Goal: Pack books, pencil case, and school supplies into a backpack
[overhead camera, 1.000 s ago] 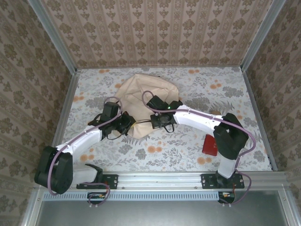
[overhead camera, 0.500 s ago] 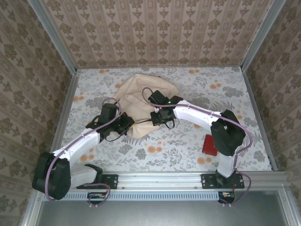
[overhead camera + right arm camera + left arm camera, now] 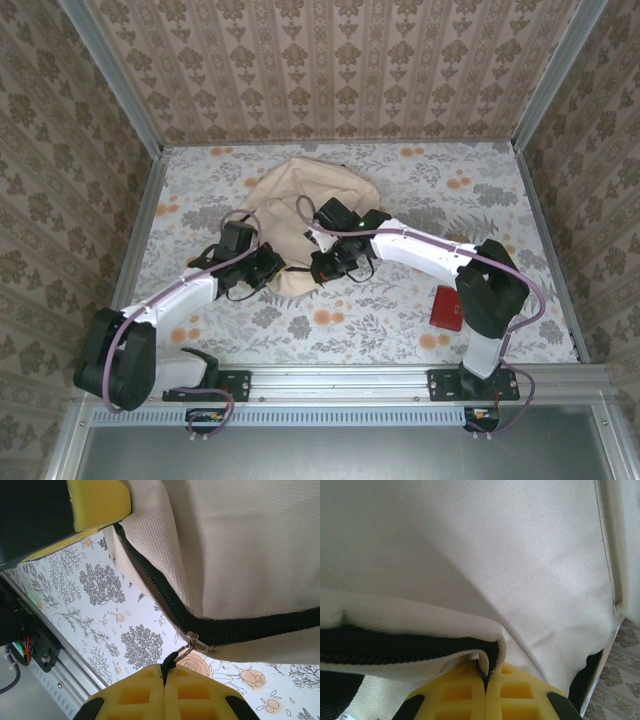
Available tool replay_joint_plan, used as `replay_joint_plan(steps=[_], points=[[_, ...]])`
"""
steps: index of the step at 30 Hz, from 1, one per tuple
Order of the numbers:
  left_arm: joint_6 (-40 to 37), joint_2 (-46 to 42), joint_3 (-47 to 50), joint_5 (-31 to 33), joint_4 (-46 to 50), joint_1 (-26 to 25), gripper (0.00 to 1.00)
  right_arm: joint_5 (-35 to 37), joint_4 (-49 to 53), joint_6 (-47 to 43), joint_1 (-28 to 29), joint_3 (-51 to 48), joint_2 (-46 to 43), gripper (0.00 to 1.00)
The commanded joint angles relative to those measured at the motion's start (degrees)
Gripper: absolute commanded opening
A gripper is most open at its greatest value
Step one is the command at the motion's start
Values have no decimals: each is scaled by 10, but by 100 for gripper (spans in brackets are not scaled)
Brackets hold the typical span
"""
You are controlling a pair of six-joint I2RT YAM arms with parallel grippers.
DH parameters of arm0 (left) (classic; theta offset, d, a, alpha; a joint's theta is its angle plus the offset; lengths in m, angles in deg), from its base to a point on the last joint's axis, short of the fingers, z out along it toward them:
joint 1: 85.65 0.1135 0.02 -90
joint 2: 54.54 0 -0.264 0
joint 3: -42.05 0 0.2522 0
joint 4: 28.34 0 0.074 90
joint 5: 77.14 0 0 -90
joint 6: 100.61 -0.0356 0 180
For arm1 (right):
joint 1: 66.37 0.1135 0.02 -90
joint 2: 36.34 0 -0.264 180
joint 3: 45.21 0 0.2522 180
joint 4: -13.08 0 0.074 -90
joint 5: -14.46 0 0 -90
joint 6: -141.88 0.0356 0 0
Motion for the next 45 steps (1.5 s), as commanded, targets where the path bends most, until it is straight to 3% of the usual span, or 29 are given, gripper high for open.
replay_joint_plan(steps=[1,4,10,13,17,18,19,22,23,27,33,37,39,42,45], points=[[-14,1,-14,31,33,-2,0,63,53,-6,-1,22,-4,0],[-15,-7,-8,49,56,-2,0,205,111,4,-20,22,-10,0],[-15,-14,9,65,76,-1,0,342,152,37,-58,14,-11,0],[-15,-14,12,61,75,-1,0,363,152,45,-63,26,5,0],[-23,-19,11,44,62,0,0,339,136,43,-65,39,14,0],[-32,-19,7,32,60,0,3,335,133,39,-65,40,14,0],[-43,-19,-1,18,61,2,22,327,132,36,-68,42,14,0],[-72,-23,-30,-12,77,5,54,298,131,25,-82,33,8,0],[-80,-27,-39,-19,83,7,60,296,130,25,-87,26,2,0],[-119,-44,-78,-34,122,13,72,292,126,30,-117,-24,-29,0],[-188,-46,-136,4,184,22,77,324,128,51,-175,-72,-65,0],[-246,-19,-190,44,204,6,78,278,95,59,-192,-80,-119,45],[-269,2,-217,55,204,-2,78,240,64,66,-194,-85,-147,62],[-289,49,-257,64,195,-29,79,197,16,90,-196,-86,-166,73],[-296,106,-302,65,176,-40,79,126,-46,126,-195,-88,-150,74]])
